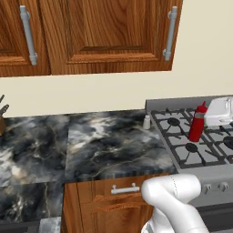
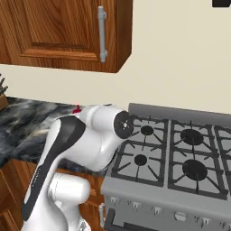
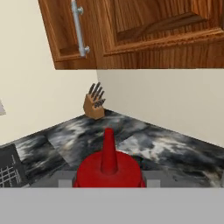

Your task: Collect the turmeric, ketchup, and shaker from the cabinet and place them next to the stove.

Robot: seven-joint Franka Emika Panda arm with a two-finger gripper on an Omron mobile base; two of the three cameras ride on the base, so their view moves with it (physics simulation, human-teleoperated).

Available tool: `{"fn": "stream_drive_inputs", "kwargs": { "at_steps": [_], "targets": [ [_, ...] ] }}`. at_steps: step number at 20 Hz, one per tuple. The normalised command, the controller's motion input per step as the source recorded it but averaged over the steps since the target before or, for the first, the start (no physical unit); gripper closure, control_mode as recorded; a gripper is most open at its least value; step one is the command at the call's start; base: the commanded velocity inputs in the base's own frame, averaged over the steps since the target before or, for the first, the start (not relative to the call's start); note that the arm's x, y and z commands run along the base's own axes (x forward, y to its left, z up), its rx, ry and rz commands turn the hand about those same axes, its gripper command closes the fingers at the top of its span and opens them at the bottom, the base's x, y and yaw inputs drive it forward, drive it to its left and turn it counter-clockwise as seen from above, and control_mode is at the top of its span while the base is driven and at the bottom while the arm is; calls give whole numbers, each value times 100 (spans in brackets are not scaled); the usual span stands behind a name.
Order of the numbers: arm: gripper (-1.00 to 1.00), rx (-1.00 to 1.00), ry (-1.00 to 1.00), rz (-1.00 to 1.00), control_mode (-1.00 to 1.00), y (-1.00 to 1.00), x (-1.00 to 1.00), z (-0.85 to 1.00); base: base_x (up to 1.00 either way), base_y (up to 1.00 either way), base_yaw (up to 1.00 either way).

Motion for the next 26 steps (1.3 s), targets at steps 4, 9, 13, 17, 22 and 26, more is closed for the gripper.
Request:
{"fn": "stream_drive_inputs", "kwargs": {
  "at_steps": [4, 9, 13, 17, 22, 26],
  "targets": [
    [100, 0, 0, 31, -100, -1, 61, -61, 0, 0, 0],
    [100, 0, 0, 33, -100, -1, 70, -32, 0, 0, 0],
    [100, 0, -4, 29, -100, -6, 61, -22, 0, 0, 0],
    [100, -3, -2, 19, -100, -20, 50, -30, 0, 0, 0],
    [100, -3, 0, 11, -100, -25, 43, -25, 0, 0, 0],
    [100, -2, 0, 1, -100, -1, 40, -21, 0, 0, 0]
  ]
}}
